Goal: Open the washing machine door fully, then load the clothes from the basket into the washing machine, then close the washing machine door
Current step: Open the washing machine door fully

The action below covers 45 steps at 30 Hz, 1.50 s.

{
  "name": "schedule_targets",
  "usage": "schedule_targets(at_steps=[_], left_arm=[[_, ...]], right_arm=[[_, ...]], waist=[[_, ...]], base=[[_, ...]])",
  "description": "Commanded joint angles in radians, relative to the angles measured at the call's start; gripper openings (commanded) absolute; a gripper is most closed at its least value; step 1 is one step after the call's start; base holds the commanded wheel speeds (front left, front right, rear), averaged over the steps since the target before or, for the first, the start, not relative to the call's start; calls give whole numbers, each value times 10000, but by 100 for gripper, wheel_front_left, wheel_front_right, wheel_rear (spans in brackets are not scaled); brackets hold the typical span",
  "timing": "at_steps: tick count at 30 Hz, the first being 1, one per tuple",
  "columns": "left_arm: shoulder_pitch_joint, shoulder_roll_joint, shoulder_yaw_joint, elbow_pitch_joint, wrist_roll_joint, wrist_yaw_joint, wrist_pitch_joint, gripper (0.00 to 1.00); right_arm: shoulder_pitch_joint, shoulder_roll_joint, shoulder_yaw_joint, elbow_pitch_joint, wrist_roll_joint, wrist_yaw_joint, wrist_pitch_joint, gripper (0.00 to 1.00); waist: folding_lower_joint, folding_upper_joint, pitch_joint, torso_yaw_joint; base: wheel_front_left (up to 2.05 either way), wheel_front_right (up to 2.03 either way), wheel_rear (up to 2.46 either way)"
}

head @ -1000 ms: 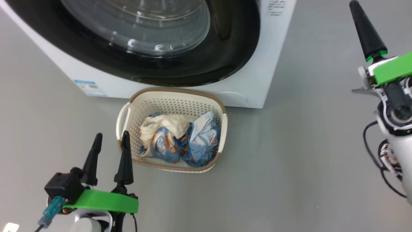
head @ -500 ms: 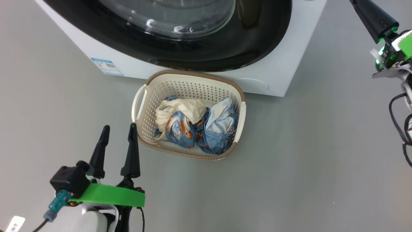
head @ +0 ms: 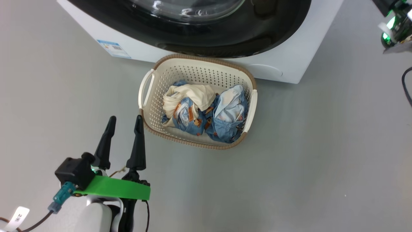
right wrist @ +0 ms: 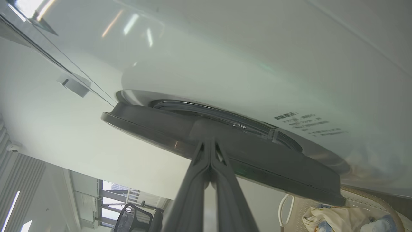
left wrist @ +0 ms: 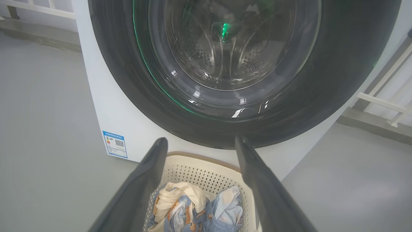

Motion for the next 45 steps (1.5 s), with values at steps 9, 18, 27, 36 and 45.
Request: schedule_targets(at_steps=[9, 18, 27, 36, 45], left_arm=[[-404, 149, 41, -264, -224, -71, -135, 100], [-581, 148, -179, -336, -520, -77, -135, 100], [-665, 147, -298, -382, -688, -47, -135, 100], [-683, 147, -407, -398, -804, 23, -135, 100], [-605, 147, -358, -409, -747, 38, -135, 100]], right_arm=[[-916, 51, 299, 168, -287, 56, 467, 0], [-1483, 206, 488, 492, -607, 56, 505, 0], [-1727, 332, 622, 650, -773, 56, 577, 0], [-1804, 494, 777, 711, -814, 56, 758, 0], [-1452, 655, 1133, 634, -915, 56, 1021, 0]], waist=[[-1, 0, 560, 277], [-1, 0, 813, 493], [-1, 0, 920, 666], [-1, 0, 920, 731], [-1, 0, 721, 635]], base=[[0, 0, 0], [0, 0, 0], [0, 0, 0], [0, 0, 0], [0, 0, 0]])
